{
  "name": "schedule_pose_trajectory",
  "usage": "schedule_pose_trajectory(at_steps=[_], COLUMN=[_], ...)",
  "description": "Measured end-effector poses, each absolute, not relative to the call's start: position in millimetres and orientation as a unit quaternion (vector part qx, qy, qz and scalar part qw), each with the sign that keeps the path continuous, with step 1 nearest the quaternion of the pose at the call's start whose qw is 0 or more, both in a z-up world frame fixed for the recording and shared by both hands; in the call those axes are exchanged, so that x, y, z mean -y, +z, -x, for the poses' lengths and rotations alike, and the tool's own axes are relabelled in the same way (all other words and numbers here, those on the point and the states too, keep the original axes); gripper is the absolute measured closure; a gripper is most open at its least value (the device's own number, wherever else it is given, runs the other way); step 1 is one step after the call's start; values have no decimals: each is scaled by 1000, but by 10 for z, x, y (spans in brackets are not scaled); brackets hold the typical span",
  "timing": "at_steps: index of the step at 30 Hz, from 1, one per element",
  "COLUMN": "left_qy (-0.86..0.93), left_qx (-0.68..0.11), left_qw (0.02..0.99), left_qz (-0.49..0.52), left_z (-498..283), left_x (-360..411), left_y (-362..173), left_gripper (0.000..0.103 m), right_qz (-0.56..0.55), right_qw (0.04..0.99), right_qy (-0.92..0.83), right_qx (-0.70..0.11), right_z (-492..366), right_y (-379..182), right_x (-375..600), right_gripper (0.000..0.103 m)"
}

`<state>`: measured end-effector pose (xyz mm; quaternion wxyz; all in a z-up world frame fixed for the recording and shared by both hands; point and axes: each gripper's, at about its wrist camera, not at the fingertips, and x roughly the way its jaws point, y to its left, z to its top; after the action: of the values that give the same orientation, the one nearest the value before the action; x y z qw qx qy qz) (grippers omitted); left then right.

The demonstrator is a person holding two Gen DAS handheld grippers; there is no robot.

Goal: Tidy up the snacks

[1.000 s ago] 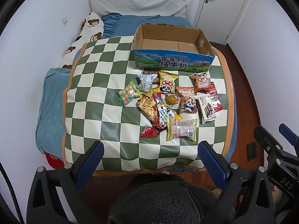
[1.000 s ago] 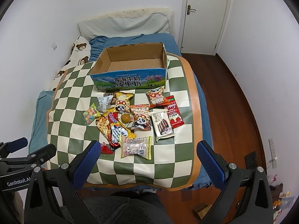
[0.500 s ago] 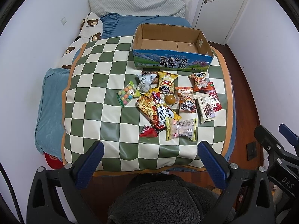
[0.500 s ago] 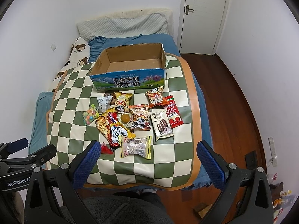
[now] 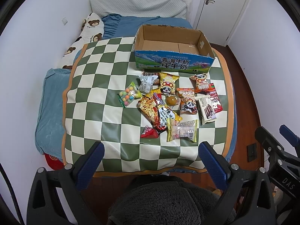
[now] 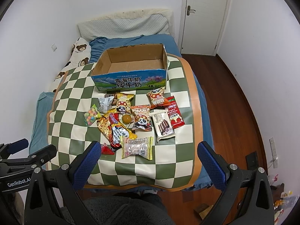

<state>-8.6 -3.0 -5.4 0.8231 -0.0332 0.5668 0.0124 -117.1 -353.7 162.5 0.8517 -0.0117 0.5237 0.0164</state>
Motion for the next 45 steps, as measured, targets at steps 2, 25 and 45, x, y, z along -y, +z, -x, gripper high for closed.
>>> schedule_pose_trajectory(at_steps=[2, 25, 45], left_qy=[13, 12, 72], left_qx=[-567, -570, -705], left_qw=[823, 821, 658], left_qz=[34, 38, 253], left_z=[84, 66, -1303], left_x=[26, 7, -554], left_y=[-53, 18, -2225], left_gripper=[0, 0, 0], right_qz=[11, 8, -76], right_qw=[852, 853, 774], right_qy=[17, 19, -9], right_qx=[-524, -522, -628], right_z=[1173, 1188, 208], right_y=[1639, 1671, -343], right_x=[3534, 3486, 3950], right_gripper=[0, 0, 0])
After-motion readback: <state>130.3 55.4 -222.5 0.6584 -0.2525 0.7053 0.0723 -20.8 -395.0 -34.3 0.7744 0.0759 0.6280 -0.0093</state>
